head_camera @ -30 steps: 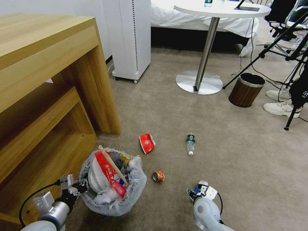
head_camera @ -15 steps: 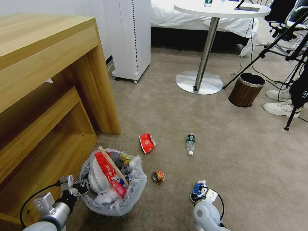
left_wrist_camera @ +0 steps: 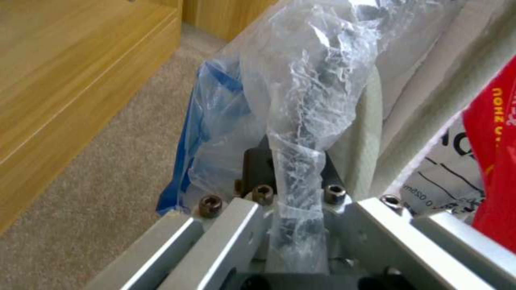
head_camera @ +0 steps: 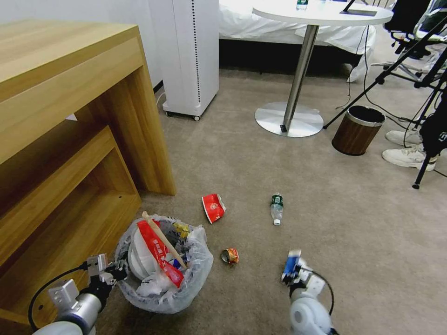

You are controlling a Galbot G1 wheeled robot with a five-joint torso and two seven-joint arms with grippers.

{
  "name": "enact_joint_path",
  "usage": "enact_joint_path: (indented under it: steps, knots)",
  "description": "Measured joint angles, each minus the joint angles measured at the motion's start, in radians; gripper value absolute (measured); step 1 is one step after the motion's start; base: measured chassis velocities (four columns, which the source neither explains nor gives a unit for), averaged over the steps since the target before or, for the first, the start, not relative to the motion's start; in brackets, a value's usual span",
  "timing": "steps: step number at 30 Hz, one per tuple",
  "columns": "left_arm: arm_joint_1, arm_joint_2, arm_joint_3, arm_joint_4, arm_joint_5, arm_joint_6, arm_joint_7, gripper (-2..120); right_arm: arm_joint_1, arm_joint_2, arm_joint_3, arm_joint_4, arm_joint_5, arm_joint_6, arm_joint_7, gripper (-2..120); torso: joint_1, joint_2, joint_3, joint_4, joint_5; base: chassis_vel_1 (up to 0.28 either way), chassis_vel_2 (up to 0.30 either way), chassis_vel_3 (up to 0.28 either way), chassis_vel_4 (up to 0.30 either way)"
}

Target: Pick up the trash bin and place the garbage on the floor into it.

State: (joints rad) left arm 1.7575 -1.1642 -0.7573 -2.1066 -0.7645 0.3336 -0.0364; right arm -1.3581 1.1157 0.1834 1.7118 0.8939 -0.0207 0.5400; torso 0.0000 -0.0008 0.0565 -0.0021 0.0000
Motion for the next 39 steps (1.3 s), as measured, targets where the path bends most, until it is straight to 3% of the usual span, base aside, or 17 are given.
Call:
enact_joint_path:
  steps: [4,9,10,16,22,24,26,28,31,32,34,39]
  knots:
    - [-0.001,-0.001,0.001,0.001,0.0,0.0,0.0,0,-0.015,-0.097,-0.004,0.128,-0.115,0.152,-0.146,6,0.0,0.0,0.0,-0.0001,-0.0001,0.0,0.0,0.0,0.0]
    - [0.002,-0.003,0.001,-0.004,0.0,0.003,-0.003,0,0.016,-0.171,-0.058,0.229,-0.187,0.214,-0.223,6,0.0,0.0,0.0,0.0,0.0002,0.0,0.0,0.0,0.0]
    - [0.007,-0.004,0.0,-0.011,0.0,0.004,-0.003,0,0.046,-0.214,-0.095,0.276,-0.2,0.225,-0.247,6,0.0,0.0,0.0,0.0,0.0002,0.0,0.0,0.0,0.0]
    - [0.023,-0.01,-0.008,-0.027,0.001,0.004,-0.005,0,0.159,-0.316,-0.173,0.38,-0.186,0.219,-0.283,6,0.0,0.0,0.0,0.0003,0.0,0.0,0.0,0.0,0.0]
    - [0.014,-0.003,0.002,-0.041,0.001,0.014,-0.012,0,0.329,-0.472,-0.307,0.489,-0.013,0.123,-0.274,6,0.0,0.0,0.0,0.0003,0.0004,0.0,0.0,0.0,0.0]
    - [0.006,0.003,0.006,-0.041,-0.002,0.017,-0.015,0,0.34,-0.488,-0.322,0.496,-0.003,0.116,-0.273,6,0.0,0.0,0.0,0.0003,0.0001,0.0,0.0,0.0,0.0]
    - [-0.02,0.02,0.024,-0.04,-0.013,0.024,-0.022,0,0.417,-0.565,-0.416,0.531,0.052,0.079,-0.272,6,0.0,0.0,0.0,-0.0003,0.0,0.0,0.0,0.0,0.0]
    - [-0.022,0.022,0.028,-0.04,-0.014,0.026,-0.023,0,0.439,-0.577,-0.443,0.535,0.063,0.078,-0.275,6,0.0,0.0,0.0,-0.0003,0.0,0.0,0.0,0.0,0.0]
    - [-0.028,0.021,0.042,-0.046,-0.014,0.028,-0.026,0,0.634,-0.611,-0.643,0.531,0.083,0.096,-0.313,6,0.0,0.0,0.0,-0.0001,-0.0002,0.0,0.0,0.0,0.0]
    - [-0.028,0.021,0.042,-0.046,-0.014,0.028,-0.026,0,0.634,-0.611,-0.643,0.531,0.083,0.096,-0.313,6,0.0,0.0,0.0,-0.0001,-0.0002,0.0,0.0,0.0,0.0]
    - [-0.024,0.014,0.043,-0.053,-0.011,0.029,-0.026,0,0.728,-0.592,-0.746,0.512,0.077,0.124,-0.336,6,0.0,0.0,0.0,0.0001,0.0,0.0,0.0,0.0,0.0]
    - [-0.013,0.006,0.039,-0.063,-0.006,0.029,-0.026,0,0.813,-0.535,-0.844,0.471,0.063,0.172,-0.395,6,0.0,0.0,0.0,0.0001,0.0,0.0,0.0,0.0,0.0]
